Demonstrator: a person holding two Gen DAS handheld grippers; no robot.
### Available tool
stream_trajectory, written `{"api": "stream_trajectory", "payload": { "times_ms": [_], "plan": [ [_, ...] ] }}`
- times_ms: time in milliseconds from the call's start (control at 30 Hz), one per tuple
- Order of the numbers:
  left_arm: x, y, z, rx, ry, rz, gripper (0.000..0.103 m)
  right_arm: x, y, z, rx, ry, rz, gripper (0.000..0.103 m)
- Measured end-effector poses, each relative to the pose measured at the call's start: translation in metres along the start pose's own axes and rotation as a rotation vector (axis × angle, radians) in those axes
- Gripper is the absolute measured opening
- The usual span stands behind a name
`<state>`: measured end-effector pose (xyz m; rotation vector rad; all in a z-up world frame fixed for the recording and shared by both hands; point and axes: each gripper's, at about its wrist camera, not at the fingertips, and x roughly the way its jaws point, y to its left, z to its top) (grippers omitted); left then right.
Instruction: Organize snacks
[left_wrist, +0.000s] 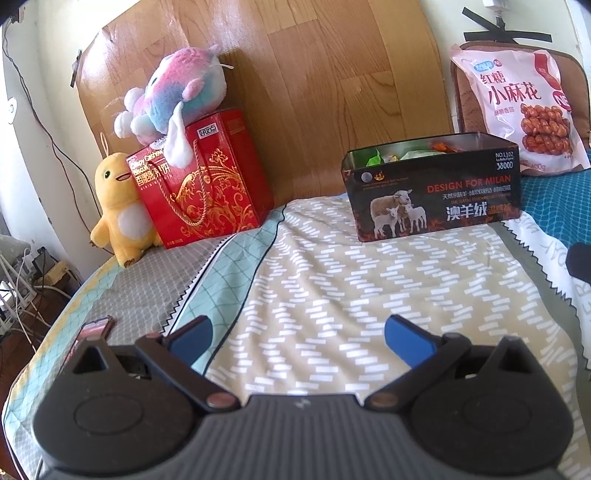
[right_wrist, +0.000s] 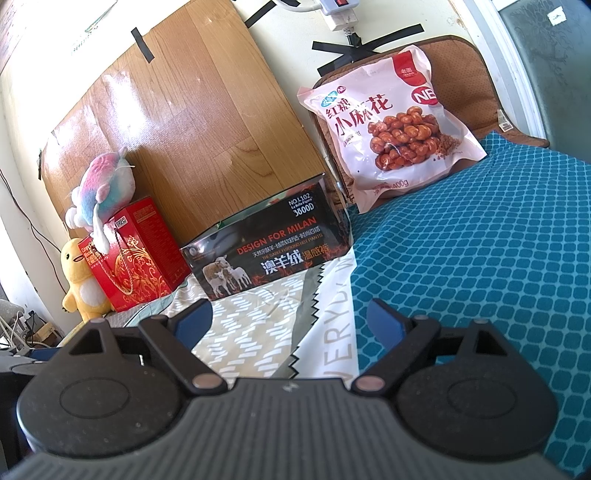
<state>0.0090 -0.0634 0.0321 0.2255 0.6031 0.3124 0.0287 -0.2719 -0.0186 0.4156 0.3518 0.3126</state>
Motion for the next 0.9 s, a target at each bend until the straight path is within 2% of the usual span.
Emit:
{"api": "stream_trajectory", "payload": {
  "times_ms": [633,900],
  "plan": [
    [0.0048,-0.0005,-0.0015,-0.012,0.037,-0.039,0.103,-0.0002,-0.0001,0.0001,0.000,0.000,0.000,0.093],
    [0.0040,0.0004,-0.0026,-0.025,0.042,-0.099,0.103,-0.0002,-0.0002,0.0001,0.000,0.000,0.000,0.093]
  ]
}}
